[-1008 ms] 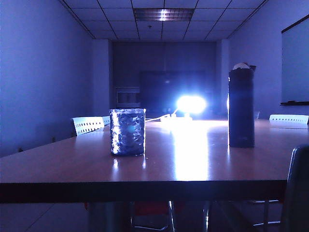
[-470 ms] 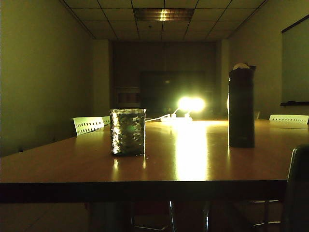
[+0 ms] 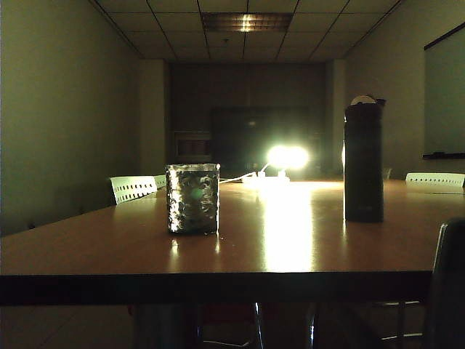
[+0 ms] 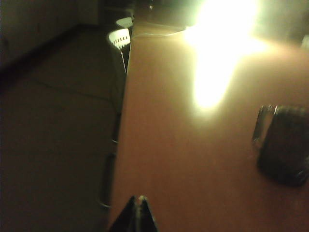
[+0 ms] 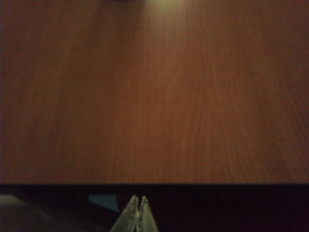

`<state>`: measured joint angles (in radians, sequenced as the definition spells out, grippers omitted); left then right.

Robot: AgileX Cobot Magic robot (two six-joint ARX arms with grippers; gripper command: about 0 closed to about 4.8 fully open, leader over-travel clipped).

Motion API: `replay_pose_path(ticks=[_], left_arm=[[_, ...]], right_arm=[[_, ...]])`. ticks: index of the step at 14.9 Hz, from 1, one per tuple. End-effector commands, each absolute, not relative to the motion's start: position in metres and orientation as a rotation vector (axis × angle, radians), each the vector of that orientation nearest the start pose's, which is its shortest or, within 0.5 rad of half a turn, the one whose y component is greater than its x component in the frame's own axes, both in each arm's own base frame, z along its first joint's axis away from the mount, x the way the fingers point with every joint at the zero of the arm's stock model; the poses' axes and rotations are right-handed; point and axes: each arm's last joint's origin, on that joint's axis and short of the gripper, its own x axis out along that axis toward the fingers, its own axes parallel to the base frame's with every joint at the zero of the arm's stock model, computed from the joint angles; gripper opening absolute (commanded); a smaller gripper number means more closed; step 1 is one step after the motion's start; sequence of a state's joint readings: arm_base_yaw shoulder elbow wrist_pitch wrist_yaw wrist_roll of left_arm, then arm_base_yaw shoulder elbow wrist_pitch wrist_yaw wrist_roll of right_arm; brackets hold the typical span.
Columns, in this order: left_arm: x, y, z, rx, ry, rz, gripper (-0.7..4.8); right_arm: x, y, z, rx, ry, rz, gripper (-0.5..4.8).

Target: Pick up the black thermos cup, pour some water from it into the cup, and then put the thermos cup back on the table.

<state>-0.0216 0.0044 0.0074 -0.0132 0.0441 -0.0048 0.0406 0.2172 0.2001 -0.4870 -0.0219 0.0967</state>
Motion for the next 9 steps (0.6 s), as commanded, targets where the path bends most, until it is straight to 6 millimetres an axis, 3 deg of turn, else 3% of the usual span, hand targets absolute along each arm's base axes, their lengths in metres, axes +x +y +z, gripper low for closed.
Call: replay_pose_path(ticks=[1,8,9], left_arm=[[0.0976,-0.0032,0.164,0.046,0.011,-0.07,-0.05],[0.0976,-0.0031,0.1632,0.05,0.02,-0.066,0.04],[0.0976,-0.0031,0.1632,0.05,0.02,-0.066,0.04]], right_arm=[[0.093,0.0043,0.1717,0.094,0.488,0.035,-0.01],[0.093,0.004,0.1718,0.091,0.486,0.025,-0.01],[0.0932,0.001,0.172,0.068,0.476,-0.074,-0.01]])
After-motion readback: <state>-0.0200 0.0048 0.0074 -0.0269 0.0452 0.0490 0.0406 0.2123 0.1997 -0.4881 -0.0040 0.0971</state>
